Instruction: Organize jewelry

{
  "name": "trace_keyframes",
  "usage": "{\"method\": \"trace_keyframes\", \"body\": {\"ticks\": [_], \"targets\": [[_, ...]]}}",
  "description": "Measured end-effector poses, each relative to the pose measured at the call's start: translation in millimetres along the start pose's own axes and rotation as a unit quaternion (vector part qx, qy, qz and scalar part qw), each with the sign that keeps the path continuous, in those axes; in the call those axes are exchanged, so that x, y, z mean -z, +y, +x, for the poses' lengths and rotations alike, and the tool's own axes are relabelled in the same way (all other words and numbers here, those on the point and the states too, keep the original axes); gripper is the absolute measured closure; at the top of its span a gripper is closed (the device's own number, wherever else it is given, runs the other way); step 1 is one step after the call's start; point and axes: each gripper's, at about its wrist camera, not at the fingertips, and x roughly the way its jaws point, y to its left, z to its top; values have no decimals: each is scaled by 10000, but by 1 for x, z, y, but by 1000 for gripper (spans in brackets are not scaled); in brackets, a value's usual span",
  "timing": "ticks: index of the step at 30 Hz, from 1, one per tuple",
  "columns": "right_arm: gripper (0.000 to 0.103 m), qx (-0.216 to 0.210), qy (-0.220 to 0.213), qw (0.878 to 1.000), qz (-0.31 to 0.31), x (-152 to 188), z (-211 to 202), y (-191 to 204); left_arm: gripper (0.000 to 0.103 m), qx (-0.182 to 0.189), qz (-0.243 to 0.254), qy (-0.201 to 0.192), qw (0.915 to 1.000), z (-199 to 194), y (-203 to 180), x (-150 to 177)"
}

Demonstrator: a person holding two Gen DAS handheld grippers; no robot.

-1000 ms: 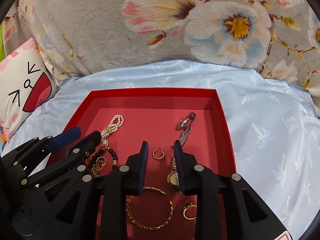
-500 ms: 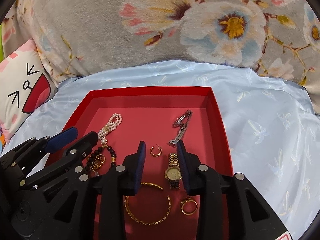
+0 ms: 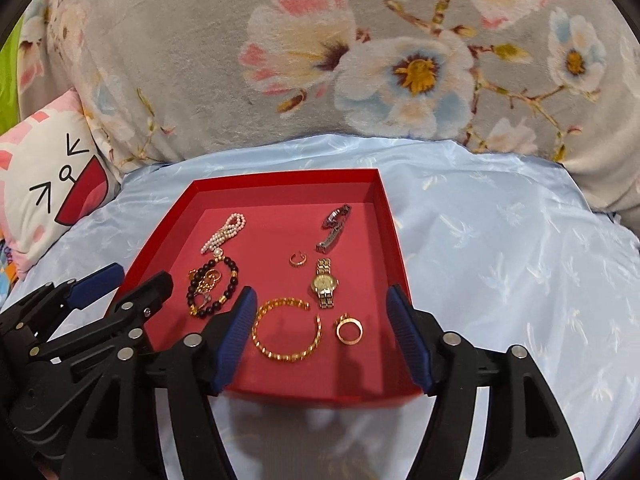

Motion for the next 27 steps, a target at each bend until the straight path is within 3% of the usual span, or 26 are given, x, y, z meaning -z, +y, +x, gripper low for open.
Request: {"method": "trace_keyframes", "body": {"ticks": [3,9,18,27], "targets": [[30,51,-76,9999,146,9,-10,-3,35,-221,-90,-57,9997,-12,2,7],[26,320,-202,9993,59,26,-26,0,24,-398,-121,-40,9991,-23,3,23],[18,543,-184,9983,65,56,-26,-10,15,-504,-47,-27,9987,-21,-2,49],[18,868,-193,9959,-179,58,-27,1,12,-646,-216,6,9977,-18,3,50]]}}
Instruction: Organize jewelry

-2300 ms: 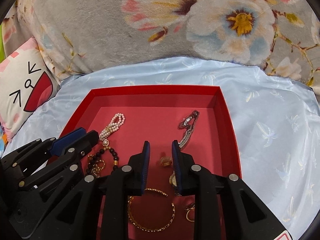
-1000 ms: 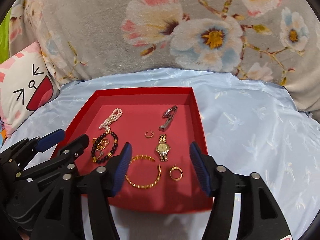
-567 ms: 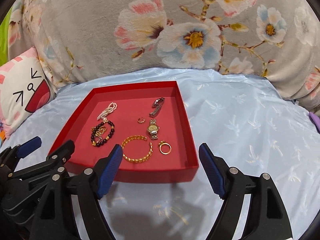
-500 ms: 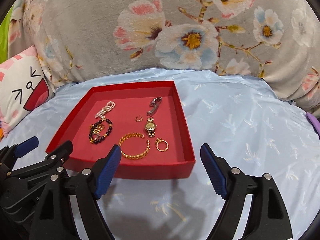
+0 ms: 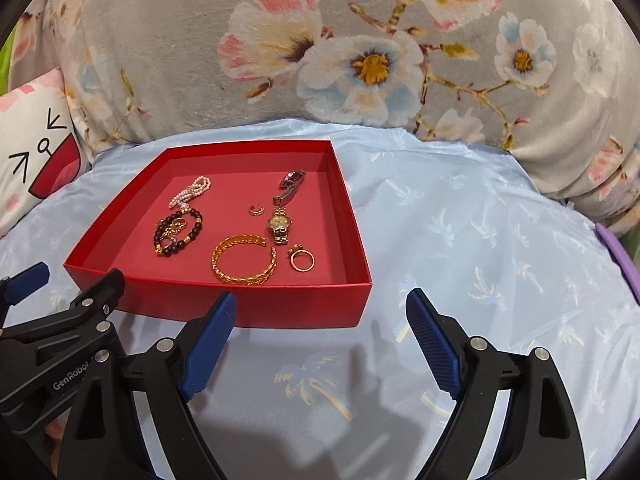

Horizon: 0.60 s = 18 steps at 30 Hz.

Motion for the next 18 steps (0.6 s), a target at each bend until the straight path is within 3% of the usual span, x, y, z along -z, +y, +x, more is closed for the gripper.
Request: {"method": "trace_keyframes", "body": {"ticks": [18], "targets": [[18,7,27,10000,17,-1,0,-1,12,-127,74,-34,9999,-1,-2,2]]}}
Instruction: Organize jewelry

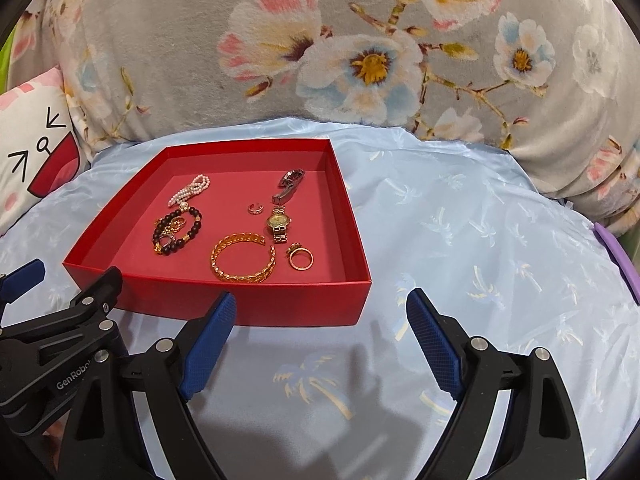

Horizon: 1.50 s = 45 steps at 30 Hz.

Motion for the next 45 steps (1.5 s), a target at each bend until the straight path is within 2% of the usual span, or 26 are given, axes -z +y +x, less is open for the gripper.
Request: {"method": "trace_keyframes", "body": {"ticks": [45], "targets": [[18,-46,23,10000,34,0,0,2,12,-25,17,-32,10000,-1,1,-1]]}}
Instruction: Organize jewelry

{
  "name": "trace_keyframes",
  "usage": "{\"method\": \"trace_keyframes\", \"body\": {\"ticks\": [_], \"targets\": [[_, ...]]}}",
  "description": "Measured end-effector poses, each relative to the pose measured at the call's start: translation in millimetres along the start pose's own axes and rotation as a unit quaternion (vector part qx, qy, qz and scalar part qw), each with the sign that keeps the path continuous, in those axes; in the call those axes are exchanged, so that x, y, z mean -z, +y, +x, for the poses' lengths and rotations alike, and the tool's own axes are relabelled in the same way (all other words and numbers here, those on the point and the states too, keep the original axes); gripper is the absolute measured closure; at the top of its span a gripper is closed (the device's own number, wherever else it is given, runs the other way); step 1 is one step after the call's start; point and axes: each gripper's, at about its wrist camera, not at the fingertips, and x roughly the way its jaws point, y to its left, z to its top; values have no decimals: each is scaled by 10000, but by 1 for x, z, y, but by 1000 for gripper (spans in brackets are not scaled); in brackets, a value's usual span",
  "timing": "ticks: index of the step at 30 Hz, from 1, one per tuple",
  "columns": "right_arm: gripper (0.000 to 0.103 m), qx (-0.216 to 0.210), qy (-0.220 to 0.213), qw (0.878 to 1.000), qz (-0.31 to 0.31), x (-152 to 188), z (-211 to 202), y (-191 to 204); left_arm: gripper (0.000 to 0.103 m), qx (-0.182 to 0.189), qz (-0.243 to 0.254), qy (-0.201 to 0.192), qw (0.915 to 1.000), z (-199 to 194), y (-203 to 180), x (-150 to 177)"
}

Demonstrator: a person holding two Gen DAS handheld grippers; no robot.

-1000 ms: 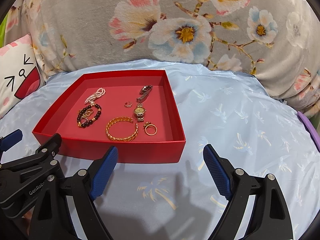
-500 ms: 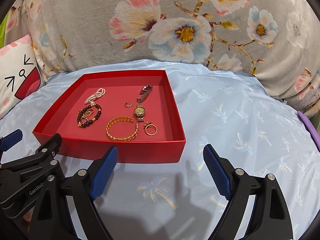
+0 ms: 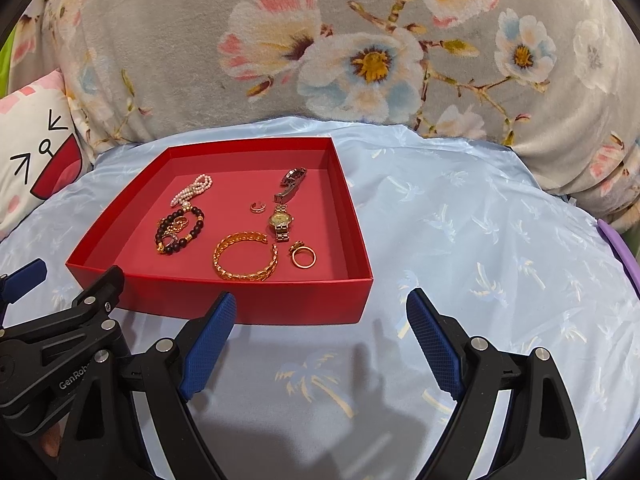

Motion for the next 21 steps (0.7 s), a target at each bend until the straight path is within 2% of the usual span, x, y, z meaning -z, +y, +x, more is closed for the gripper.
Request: {"method": "trace_keyframes", "body": {"ticks": [21], "targets": [[18,22,13,10000,10,1,-1,0,13,-76,60,-51,9999,-3,-1,-2]]}}
